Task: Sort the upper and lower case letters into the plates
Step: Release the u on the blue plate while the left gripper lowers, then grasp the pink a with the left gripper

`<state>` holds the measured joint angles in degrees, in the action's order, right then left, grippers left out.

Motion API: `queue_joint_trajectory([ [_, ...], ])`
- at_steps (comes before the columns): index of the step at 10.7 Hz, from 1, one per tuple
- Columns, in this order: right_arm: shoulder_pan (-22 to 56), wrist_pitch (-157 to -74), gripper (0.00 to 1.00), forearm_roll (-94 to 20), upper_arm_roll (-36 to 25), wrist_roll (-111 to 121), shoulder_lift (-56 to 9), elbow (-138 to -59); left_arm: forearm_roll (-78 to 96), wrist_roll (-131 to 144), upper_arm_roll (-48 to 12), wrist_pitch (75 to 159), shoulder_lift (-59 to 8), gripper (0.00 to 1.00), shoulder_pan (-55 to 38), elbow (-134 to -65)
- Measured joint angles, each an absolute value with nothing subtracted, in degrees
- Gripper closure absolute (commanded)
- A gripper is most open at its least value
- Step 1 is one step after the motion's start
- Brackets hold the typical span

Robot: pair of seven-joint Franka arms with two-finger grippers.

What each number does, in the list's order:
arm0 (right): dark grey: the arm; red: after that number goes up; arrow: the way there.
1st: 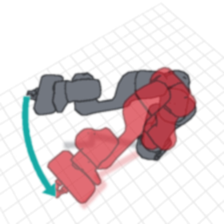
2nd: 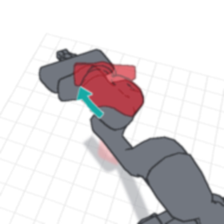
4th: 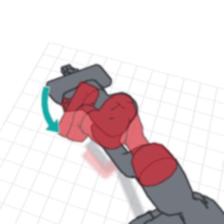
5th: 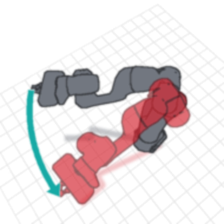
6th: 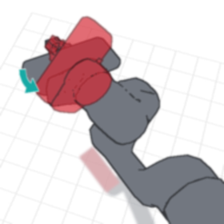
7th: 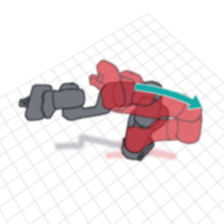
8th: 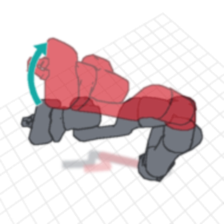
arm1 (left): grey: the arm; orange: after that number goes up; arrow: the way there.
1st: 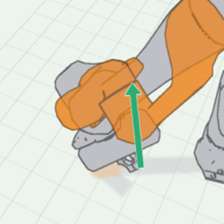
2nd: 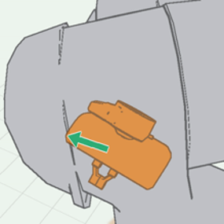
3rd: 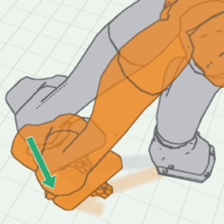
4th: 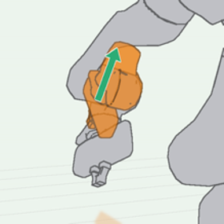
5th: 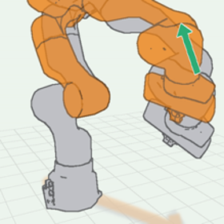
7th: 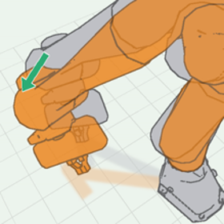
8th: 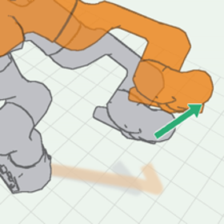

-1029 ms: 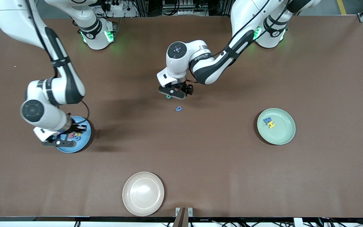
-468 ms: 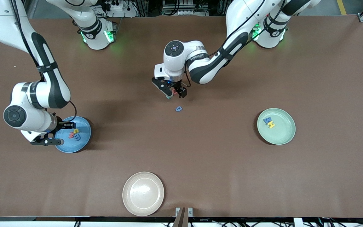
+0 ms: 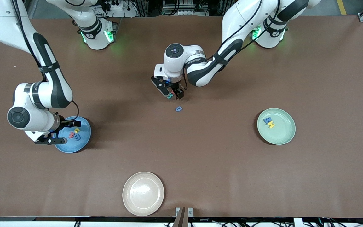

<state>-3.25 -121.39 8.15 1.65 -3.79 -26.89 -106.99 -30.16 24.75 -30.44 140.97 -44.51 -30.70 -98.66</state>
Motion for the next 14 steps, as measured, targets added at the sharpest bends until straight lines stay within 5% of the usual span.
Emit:
queue_joint_trajectory([
  [9,-3.3,-121.4,0.00,8.1,1.6,-3.5,-27.4,-107.0,-32.0,24.0,-30.2,141.0,-45.2,0.19,-30.9,-99.9],
  [12,-3.3,-121.4,0.00,8.1,1.6,-2.6,-27.4,-107.0,-32.0,23.4,-30.1,141.0,-45.5,0.34,-30.9,-99.9],
  [14,-3.4,-121.4,0.00,8.1,1.6,-1.8,-27.4,-107.0,-32.1,23.3,-30.0,141.0,-45.5,0.66,-30.9,-99.9],
])
